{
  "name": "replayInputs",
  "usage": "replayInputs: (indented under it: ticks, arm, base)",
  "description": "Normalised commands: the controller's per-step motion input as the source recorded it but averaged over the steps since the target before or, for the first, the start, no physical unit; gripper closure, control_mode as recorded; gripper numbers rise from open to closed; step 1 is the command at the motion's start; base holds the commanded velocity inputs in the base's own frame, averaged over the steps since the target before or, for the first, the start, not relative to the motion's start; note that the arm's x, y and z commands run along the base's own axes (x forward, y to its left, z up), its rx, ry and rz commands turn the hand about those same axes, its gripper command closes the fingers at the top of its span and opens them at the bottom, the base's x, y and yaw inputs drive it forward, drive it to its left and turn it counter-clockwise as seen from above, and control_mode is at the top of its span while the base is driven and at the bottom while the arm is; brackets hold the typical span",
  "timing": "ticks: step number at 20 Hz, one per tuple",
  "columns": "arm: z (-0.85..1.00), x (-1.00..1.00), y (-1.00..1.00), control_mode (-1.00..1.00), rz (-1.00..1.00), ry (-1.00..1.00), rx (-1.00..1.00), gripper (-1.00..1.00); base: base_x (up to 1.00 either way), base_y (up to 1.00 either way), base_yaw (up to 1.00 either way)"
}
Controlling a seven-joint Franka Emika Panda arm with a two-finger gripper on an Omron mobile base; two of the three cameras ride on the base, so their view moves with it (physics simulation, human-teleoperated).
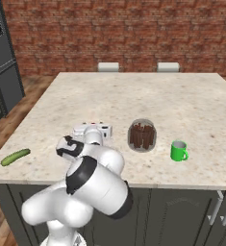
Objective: Open the cabinet directly in front. Then move the liquor and the mug to the dining counter with the jar on it.
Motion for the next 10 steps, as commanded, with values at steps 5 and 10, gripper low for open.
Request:
replayInputs:
  ticks: [5,10]
  arm:
    - [1.0,-0.35,-0.23,-1.0,-0.04,0.04,0.0,-1.0]
    - [1.0,-0.79,-0.58,-1.0,-0.04,0.06,0.0,-1.0]
  base:
    - [0.0,0.0,0.0]
    - [0.0,0.0,0.0]
